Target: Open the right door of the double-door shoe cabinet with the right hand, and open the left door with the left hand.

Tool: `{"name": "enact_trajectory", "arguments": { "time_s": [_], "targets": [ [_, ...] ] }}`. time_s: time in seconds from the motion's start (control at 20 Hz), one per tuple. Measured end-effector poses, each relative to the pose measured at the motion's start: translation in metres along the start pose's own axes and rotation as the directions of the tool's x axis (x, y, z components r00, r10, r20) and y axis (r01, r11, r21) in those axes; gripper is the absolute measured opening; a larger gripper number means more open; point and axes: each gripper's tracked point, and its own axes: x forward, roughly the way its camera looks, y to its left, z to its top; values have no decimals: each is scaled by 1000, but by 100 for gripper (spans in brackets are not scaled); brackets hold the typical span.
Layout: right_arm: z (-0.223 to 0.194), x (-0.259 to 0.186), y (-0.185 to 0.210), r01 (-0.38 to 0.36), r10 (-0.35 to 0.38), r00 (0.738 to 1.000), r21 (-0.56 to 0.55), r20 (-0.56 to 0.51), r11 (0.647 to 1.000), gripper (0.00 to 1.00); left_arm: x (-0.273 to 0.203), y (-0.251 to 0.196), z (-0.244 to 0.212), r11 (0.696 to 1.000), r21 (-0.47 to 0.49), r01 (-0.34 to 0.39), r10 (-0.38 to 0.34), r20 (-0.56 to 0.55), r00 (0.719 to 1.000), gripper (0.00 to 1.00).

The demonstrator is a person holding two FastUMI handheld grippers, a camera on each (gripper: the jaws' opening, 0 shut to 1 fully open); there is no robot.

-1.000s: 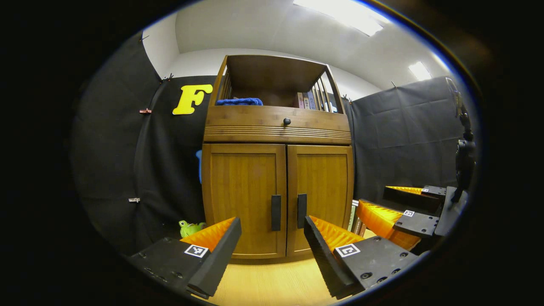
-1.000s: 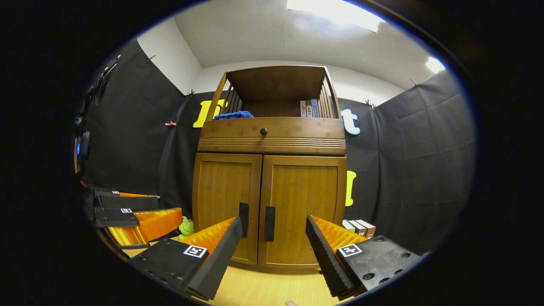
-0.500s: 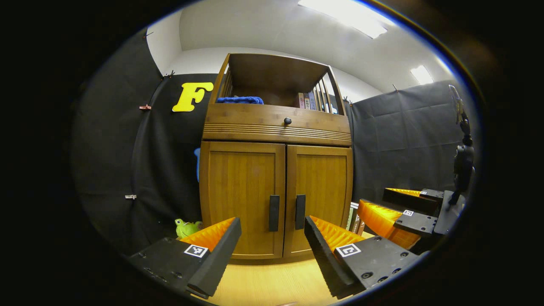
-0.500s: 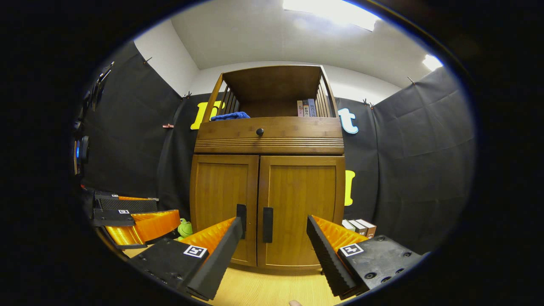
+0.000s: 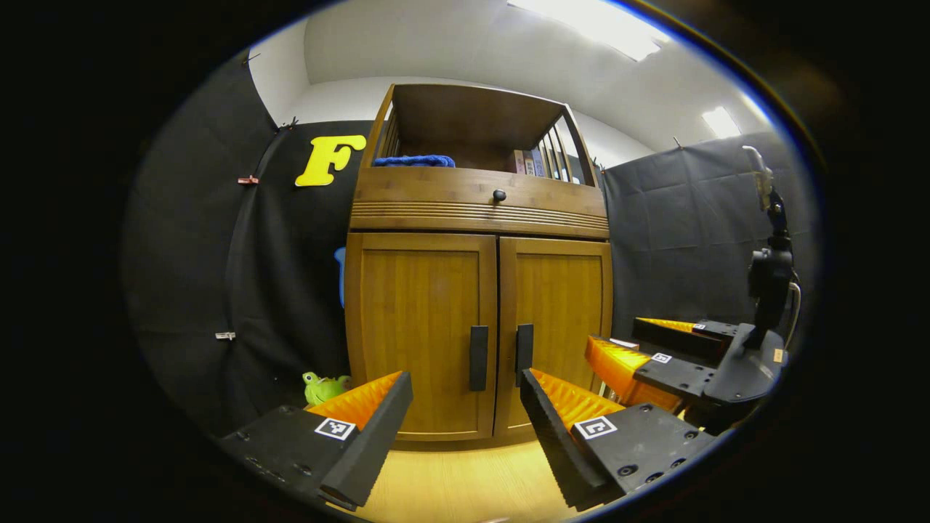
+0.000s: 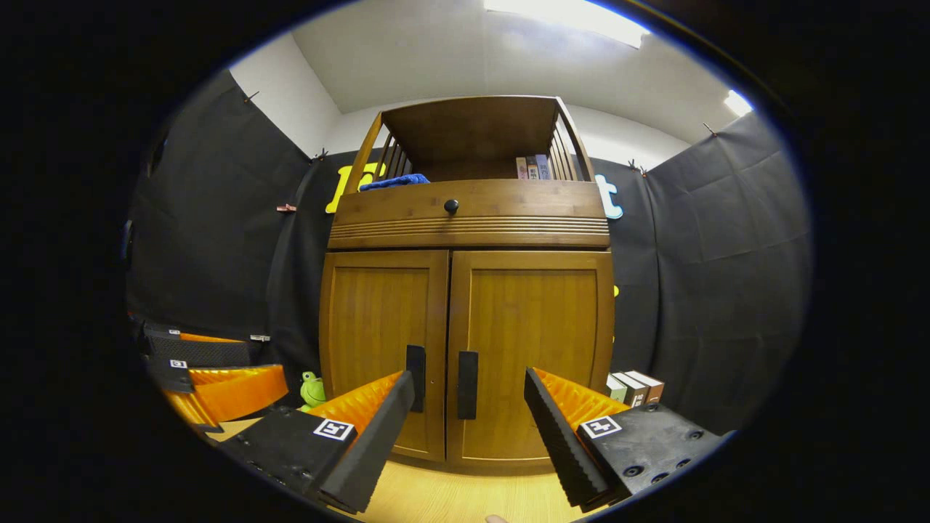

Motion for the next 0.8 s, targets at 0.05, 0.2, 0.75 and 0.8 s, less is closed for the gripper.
{"name": "enact_trajectory", "arguments": {
  "time_s": [0.05, 0.2, 0.75, 0.8],
  "targets": [
    [-4, 8, 3, -2, 2, 1000, -2, 0, 1000, 97, 1, 3, -2, 1000, 1, -3, 3, 5, 1000, 93],
    [-14, 29, 9, 1, -1, 1000, 1, 2, 1000, 97, -1, 1, -5, 1000, 4, 9, -9, 2, 1000, 93],
    [-50, 94, 8, 33, -33, 999, 6, 4, 999, 96, -2, 30, -14, 1000, 8, 17, -17, 5, 1000, 93],
    [-57, 101, 7, 36, -36, 999, 3, -1, 999, 96, -1, 31, -16, 1000, 10, 19, -19, -1, 1000, 93]
  ]
}}
